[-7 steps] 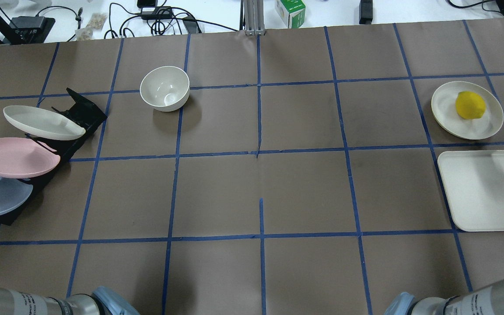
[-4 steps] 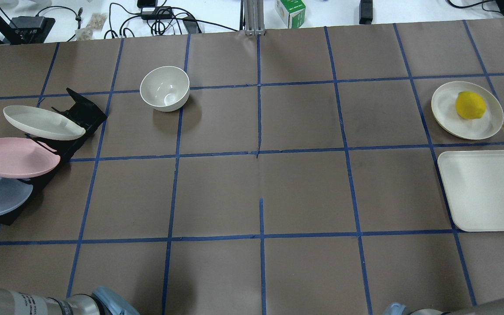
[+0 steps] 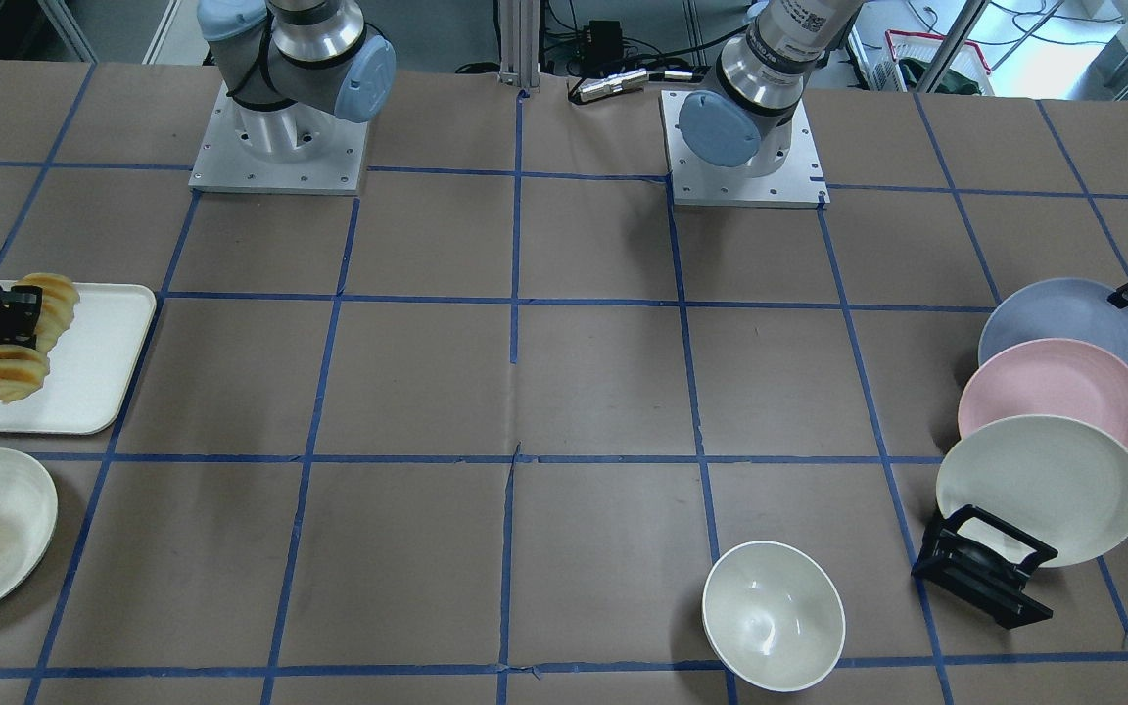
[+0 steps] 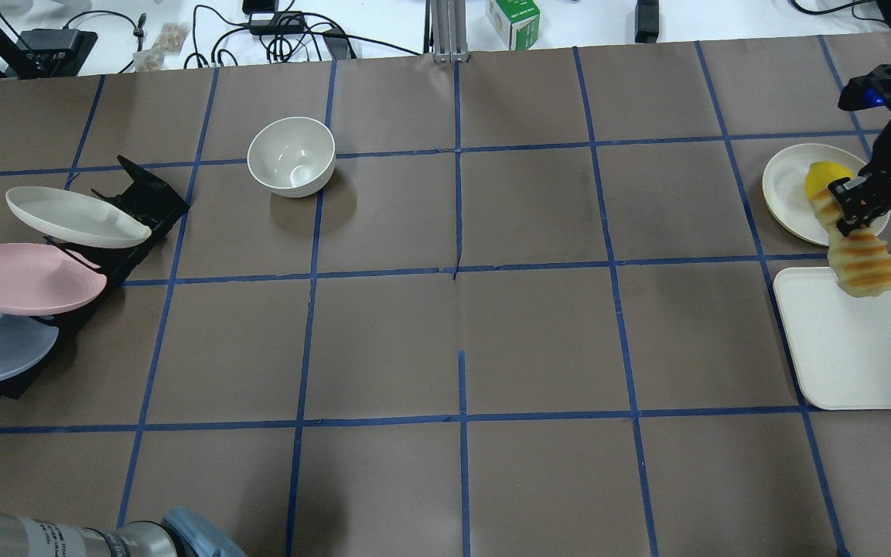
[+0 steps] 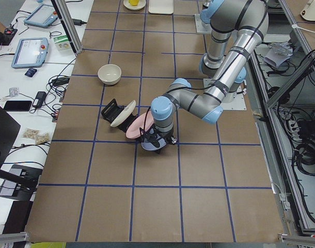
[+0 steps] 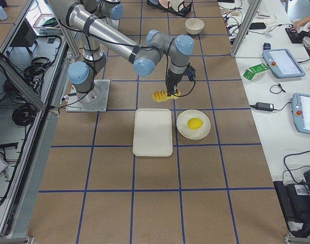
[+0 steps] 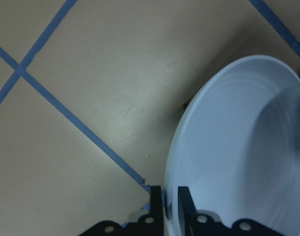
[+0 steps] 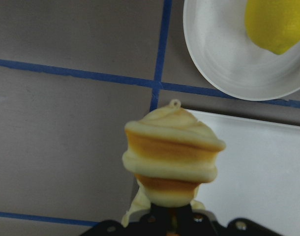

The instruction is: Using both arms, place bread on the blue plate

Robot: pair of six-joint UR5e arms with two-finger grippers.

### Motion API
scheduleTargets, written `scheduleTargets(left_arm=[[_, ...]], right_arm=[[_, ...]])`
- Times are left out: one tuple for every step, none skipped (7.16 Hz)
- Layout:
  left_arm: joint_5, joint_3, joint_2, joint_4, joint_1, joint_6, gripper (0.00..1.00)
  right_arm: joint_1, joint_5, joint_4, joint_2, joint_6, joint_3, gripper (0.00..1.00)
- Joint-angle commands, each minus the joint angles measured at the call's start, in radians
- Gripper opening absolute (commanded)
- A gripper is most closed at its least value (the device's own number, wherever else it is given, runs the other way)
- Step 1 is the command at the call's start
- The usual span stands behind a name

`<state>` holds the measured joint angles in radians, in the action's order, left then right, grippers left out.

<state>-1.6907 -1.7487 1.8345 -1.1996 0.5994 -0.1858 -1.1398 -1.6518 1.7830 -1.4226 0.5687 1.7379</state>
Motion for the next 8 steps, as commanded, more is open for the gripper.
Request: scheduleTargets(left_arm=[[0.003, 0.006, -0.001, -0.021, 0.0, 0.0, 0.0], [-0.001, 0.009, -0.006, -0.021, 0.0, 0.0, 0.0], [-0.003, 0.011, -0.014, -0.038, 0.0, 0.0, 0.0], [-0.007, 0.014, -0.026, -0.046, 0.0, 0.0, 0.0], [-0.058, 0.017, -0.032, -0.045, -0.003, -0.003, 0.0], [-0.088, 0.023, -0.046, -0.046, -0.01, -0.003, 0.0], [-0.128, 0.035, -0.061, -0.046, -0.033, -0.006, 0.0], [-0.142, 0.05, -0.069, -0.048, -0.042, -0.006, 0.0]], right_arm=[[-0.027, 0.015, -0.02, -0.01, -0.03, 0.0, 0.0], [-0.029, 0.017, -0.02, -0.01, -0.03, 0.006, 0.0], [-0.029, 0.017, -0.022, -0.013, -0.03, 0.008, 0.0], [-0.029, 0.02, -0.031, -0.013, -0.032, 0.003, 0.0], [-0.032, 0.021, -0.043, -0.016, -0.05, -0.001, 0.0], [-0.049, 0.041, -0.045, -0.036, -0.085, 0.0, 0.0], [-0.076, 0.044, -0.059, -0.053, -0.139, 0.0, 0.0], [-0.105, 0.044, -0.059, -0.056, -0.173, 0.0, 0.0]])
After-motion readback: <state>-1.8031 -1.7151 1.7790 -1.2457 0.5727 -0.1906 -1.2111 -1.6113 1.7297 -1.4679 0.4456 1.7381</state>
